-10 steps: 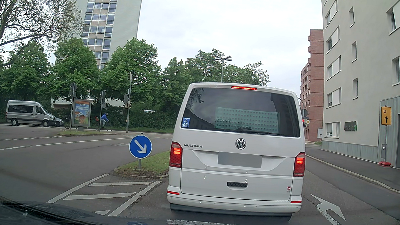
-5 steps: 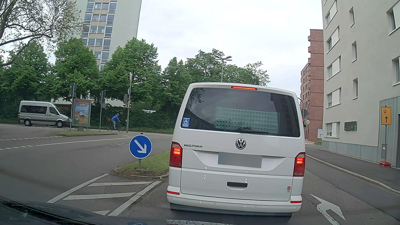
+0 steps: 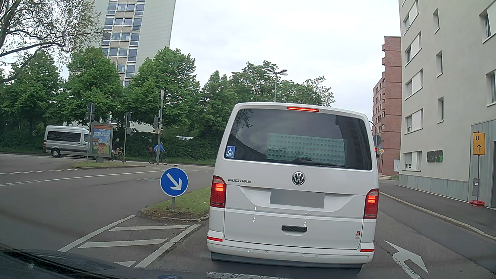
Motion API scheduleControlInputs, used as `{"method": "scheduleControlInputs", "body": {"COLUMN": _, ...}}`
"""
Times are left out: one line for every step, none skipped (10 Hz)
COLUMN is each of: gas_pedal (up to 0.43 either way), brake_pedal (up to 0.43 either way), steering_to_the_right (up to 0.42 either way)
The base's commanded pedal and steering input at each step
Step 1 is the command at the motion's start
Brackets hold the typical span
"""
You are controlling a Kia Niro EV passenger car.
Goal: Follow the waypoints while adhering to traffic rules and regulations
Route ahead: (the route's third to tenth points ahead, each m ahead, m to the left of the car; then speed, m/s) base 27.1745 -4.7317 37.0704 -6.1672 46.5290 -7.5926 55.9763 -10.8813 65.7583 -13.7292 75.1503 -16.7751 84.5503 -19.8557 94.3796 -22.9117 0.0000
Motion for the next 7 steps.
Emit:
{"method": "scheduleControlInputs", "body": {"gas_pedal": 0.000, "brake_pedal": 0.256, "steering_to_the_right": 0.054}}
{"method": "scheduleControlInputs", "body": {"gas_pedal": 0.000, "brake_pedal": 0.256, "steering_to_the_right": 0.054}}
{"method": "scheduleControlInputs", "body": {"gas_pedal": 0.000, "brake_pedal": 0.256, "steering_to_the_right": 0.054}}
{"method": "scheduleControlInputs", "body": {"gas_pedal": 0.000, "brake_pedal": 0.256, "steering_to_the_right": 0.054}}
{"method": "scheduleControlInputs", "body": {"gas_pedal": 0.000, "brake_pedal": 0.256, "steering_to_the_right": 0.055}}
{"method": "scheduleControlInputs", "body": {"gas_pedal": 0.000, "brake_pedal": 0.256, "steering_to_the_right": 0.054}}
{"method": "scheduleControlInputs", "body": {"gas_pedal": 0.000, "brake_pedal": 0.256, "steering_to_the_right": 0.054}}
